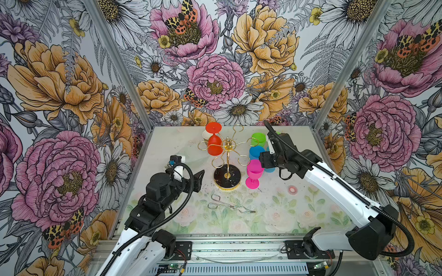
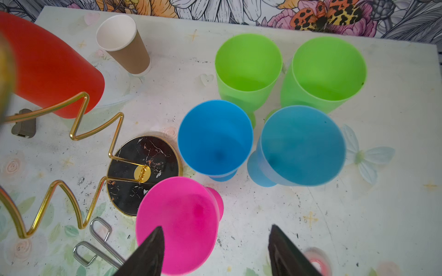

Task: Take the wine glass off the wine glass rack
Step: 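Open the right gripper off the pink glass while the left reaches toward the rack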

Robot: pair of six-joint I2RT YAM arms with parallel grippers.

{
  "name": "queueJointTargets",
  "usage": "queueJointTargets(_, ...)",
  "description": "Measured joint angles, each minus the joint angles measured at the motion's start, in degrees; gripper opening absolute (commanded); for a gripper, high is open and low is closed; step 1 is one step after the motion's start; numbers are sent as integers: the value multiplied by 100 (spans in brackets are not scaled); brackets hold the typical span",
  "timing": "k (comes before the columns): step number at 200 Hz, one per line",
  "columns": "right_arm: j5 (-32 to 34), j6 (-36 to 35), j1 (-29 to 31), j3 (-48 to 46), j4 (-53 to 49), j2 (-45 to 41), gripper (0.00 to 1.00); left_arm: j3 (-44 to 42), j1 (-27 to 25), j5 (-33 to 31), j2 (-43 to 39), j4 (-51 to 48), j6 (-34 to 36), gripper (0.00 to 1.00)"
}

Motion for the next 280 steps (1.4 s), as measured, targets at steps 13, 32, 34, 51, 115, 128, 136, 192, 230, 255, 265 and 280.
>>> queueJointTargets(13,-57,9,-142,-7,2,-140,75,186,251,197,155,2,-68,99)
queueJointTargets(32,-146,13,-350,-68,4,-352,76,437,627,540,354,20,-212,98)
queueJointTargets(34,-155,13,-372,-81,4,-372,76,461,662,570,372,22,-216,98)
queueJointTargets(51,-251,17,-516,-181,4,-525,78,658,968,955,522,50,-332,98)
queueJointTargets(115,-450,9,-610,-568,52,-833,78,1399,1919,2306,1287,426,-1047,94)
queueJointTargets(128,-492,7,-634,-588,96,-876,78,1556,2079,2544,1515,566,-1246,92)
queueJointTargets(136,-509,4,-640,-605,140,-916,78,1690,2177,2697,1705,660,-1399,90)
queueJointTargets(192,-643,-142,-640,-826,339,-1438,78,2651,2382,3434,3318,892,-2111,75)
queueJointTargets(230,-745,-192,-640,-946,452,-1698,78,3228,2382,3818,4118,909,-2374,70)
queueJointTargets(255,-772,-214,-640,-1001,516,-1770,78,3550,2380,4063,4430,914,-2540,66)
queueJointTargets(265,-776,-229,-640,-1010,522,-1784,78,3635,2380,4151,4535,940,-2608,65)
queueJointTargets(280,-791,-229,-640,-1025,525,-1801,78,3694,2380,4240,4651,955,-2708,64)
